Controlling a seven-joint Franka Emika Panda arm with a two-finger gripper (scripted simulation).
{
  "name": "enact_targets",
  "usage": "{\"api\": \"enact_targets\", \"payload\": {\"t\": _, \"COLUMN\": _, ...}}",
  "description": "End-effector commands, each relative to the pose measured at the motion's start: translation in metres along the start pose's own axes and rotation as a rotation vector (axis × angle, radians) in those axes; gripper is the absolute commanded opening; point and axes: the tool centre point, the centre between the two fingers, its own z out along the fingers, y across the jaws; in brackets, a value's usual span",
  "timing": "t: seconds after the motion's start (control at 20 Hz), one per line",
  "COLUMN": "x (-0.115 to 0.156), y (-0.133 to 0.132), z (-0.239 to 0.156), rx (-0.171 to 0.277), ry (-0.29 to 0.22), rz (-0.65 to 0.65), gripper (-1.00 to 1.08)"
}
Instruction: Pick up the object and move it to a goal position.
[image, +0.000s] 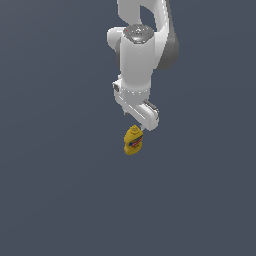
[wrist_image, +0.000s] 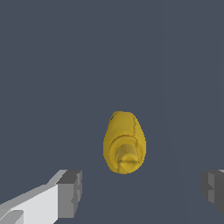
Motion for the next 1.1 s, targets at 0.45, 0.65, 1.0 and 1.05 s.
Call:
{"api": "enact_targets", "payload": {"t": 0.45, "x": -0.001, "y": -0.003, "z": 0.008, "rx": -0.002, "ry": 0.004, "rz": 0.111, "gripper": 1.00}}
{"api": "enact_targets", "payload": {"t": 0.65, "x": -0.001, "y": -0.003, "z": 0.009, "rx": -0.002, "ry": 0.004, "rz": 0.109, "gripper": 1.00}}
{"api": "enact_targets", "payload": {"t": 1.0, "x": -0.002, "y": -0.003, "z": 0.029, "rx": -0.002, "ry": 0.004, "rz": 0.111, "gripper": 1.00}}
{"api": "enact_targets", "payload": {"t": 1.05, "x": -0.002, "y": -0.002, "z": 0.034, "rx": -0.002, "ry": 0.004, "rz": 0.111, "gripper": 1.00}}
